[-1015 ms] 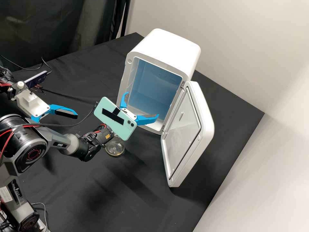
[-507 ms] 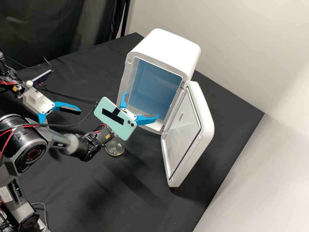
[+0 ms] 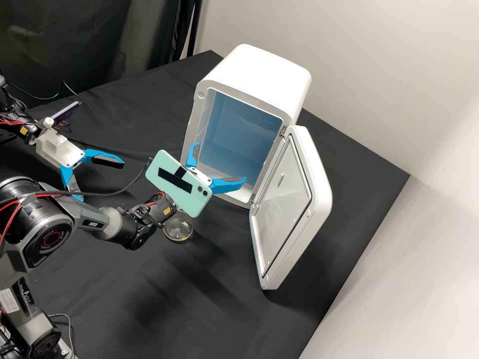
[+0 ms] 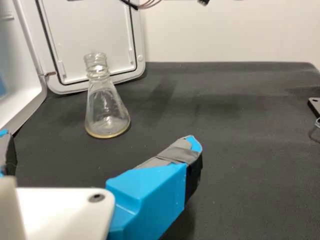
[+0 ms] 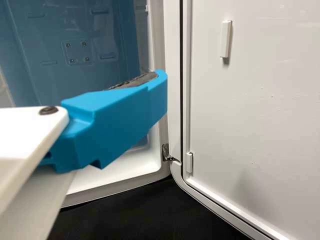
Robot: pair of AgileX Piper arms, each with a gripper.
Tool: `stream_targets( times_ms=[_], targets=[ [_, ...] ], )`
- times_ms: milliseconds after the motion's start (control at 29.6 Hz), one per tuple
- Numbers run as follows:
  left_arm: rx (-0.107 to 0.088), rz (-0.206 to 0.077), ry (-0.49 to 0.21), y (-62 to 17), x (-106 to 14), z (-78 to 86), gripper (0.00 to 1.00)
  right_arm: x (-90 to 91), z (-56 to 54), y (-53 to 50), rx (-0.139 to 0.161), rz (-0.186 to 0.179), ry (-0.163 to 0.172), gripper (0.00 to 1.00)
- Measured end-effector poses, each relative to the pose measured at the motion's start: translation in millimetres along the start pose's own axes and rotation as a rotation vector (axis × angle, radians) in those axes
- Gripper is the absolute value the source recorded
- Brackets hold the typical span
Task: Place the flask in the incubator
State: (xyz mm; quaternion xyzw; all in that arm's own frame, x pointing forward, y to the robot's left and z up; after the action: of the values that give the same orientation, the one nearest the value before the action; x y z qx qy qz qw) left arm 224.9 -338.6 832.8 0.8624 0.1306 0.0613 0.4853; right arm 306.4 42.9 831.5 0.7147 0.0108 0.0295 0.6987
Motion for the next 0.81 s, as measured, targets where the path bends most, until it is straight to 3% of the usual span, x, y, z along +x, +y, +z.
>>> stream_targets(
  times_ms=[135,304,575,812],
  targets=[
    [-0.014,-0.009,-0.008,-1.3,-2.5,-2.0,1.0,0.0,0.0,0.0,0.0,0.0,0.0,1.0],
    [-0.007,0.013,0.0,3.5,-5.0,-6.0,1.0,0.0,0.0,0.0,0.0,0.0,0.0,1.0],
    [-0.017,0.041,0.003,9.0,-11.7,-8.9,1.0,0.0,-0.1,0.1,0.0,0.001,0.001,1.0],
    [-0.016,0.045,0.0,9.1,-12.4,-8.7,1.0,0.0,-0.1,0.1,0.0,0.001,0.001,1.0]
  ],
)
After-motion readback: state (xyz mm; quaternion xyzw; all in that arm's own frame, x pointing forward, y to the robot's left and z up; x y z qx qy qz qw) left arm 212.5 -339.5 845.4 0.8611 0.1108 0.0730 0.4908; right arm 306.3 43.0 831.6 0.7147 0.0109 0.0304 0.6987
